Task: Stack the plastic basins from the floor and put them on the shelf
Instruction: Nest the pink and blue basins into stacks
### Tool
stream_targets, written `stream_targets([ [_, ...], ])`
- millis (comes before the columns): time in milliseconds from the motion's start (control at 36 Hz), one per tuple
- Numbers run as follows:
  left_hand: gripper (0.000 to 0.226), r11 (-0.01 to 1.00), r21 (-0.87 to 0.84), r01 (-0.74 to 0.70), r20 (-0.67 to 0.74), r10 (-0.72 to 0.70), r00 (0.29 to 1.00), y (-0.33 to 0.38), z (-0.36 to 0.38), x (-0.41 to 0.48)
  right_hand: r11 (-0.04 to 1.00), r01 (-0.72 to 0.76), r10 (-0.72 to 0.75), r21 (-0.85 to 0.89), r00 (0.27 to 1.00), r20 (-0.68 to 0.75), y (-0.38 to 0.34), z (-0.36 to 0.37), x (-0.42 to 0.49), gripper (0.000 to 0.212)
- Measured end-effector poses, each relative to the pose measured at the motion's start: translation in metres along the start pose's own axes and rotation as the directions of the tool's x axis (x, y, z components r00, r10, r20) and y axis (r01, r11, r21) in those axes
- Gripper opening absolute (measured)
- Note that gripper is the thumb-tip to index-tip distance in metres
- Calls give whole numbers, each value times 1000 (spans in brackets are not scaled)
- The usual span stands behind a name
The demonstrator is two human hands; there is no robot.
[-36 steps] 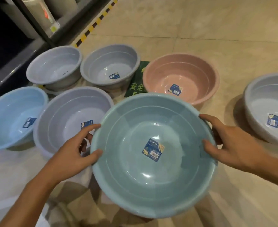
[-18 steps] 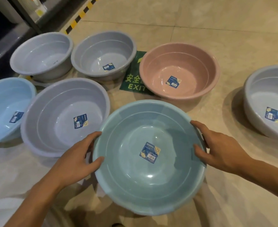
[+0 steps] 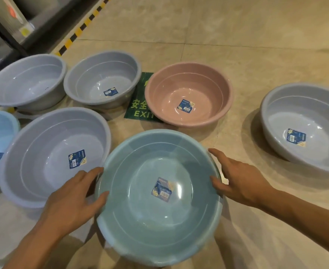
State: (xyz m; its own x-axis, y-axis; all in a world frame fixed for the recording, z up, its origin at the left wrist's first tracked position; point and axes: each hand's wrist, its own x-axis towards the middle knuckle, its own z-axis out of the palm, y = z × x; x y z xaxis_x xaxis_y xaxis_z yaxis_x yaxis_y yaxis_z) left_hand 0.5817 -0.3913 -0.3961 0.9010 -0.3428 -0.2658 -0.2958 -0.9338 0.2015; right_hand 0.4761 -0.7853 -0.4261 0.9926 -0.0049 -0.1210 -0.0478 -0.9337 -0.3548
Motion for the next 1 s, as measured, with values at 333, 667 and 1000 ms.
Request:
stream_targets([
  [333,66,924,190,-331,-11,339,941,155,-64,62,961,-69,20,-268,983,-184,57,-63,-22,55],
  [667,70,670,360,-649,72,674,735,323,-67,123,896,-356,290,-264,921,-260,153,-127,-75,44],
  [1000,54,602,510,-615,136,649,749,466,-28,184,746,-577,510,-332,816,-272,277,-153,-124,42],
])
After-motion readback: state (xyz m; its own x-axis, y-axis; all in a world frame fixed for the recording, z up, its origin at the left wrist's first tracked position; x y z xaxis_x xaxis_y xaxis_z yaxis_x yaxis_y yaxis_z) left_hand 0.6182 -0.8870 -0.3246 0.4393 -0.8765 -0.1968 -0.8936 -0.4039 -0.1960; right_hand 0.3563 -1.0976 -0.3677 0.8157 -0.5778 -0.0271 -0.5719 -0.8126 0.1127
